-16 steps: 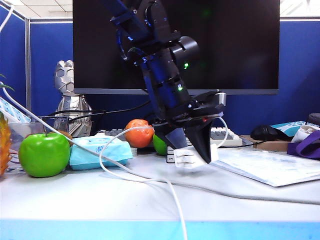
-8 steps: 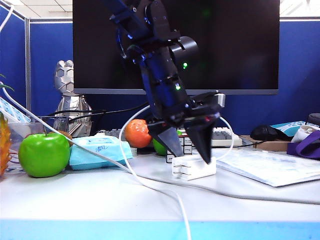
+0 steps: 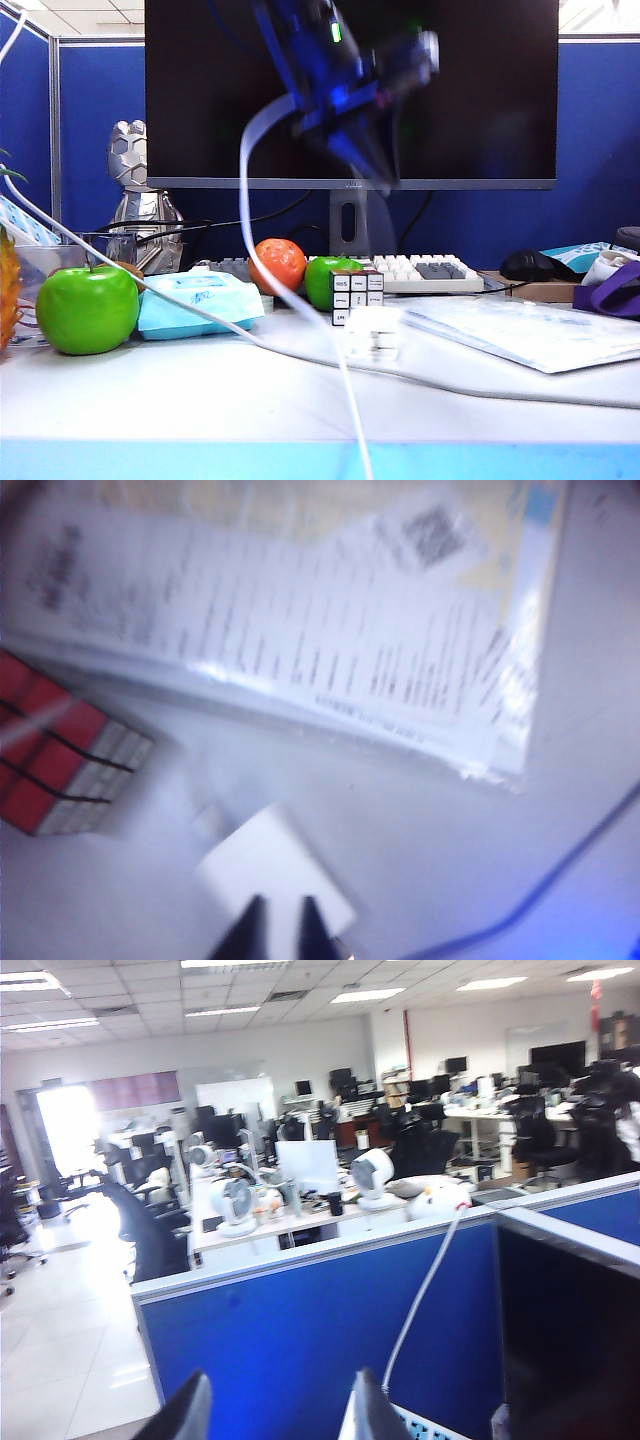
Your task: Pick up the Type-C charging cable and the charging base, insert one end of the Type-C charger into the corresponding slot on the base, and finally place the plugged-in charger back on the table.
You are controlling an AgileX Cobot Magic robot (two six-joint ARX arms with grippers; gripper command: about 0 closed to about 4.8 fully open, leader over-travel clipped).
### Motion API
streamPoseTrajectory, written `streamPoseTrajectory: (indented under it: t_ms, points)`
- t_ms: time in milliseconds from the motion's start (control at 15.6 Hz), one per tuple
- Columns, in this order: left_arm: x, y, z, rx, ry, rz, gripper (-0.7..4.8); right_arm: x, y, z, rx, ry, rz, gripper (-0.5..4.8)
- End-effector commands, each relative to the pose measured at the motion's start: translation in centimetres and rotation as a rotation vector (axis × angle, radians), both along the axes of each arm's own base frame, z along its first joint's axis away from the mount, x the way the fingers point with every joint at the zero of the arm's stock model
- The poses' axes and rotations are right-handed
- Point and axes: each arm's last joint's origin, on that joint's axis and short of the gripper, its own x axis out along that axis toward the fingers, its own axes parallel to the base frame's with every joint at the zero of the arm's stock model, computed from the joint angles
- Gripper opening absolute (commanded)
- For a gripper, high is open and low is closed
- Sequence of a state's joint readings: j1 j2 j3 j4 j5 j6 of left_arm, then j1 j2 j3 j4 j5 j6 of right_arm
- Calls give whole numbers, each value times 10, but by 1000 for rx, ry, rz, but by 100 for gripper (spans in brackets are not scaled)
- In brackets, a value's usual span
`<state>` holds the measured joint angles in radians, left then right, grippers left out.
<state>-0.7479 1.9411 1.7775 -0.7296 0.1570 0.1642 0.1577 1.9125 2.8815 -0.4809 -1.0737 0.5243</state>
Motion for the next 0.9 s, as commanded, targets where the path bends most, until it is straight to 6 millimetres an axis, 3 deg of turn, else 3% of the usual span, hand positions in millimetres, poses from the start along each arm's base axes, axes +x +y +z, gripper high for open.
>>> streamPoseTrajectory:
  t_ms: [64,193,257,321,449,578,642,770,898]
  points:
    - [-8,7,31,-77,-81,-5,49,-4,-4,3,2,-17,-12,151]
    - [-7,7,32,-87,-91,-2,100,-4,-4,3,4,-8,-8,153]
    - [-7,7,31,-80,-88,-3,174,-5,-4,3,3,-5,-8,153]
    - [-7,8,26,-32,-82,23,455,-5,-4,2,-1,9,-5,154]
    - [-10,18,18,149,-79,107,473,-5,-4,2,-1,9,-5,154]
    - [-16,20,14,157,9,57,479,-5,-4,2,-1,8,-6,154]
    - [-17,19,14,125,43,32,479,-5,-4,2,-1,8,-6,154]
    - [-20,9,20,-163,254,-78,479,-5,-4,2,-1,9,-5,154]
    - [-20,3,26,-304,349,-121,479,-5,-4,2,-1,9,-5,153]
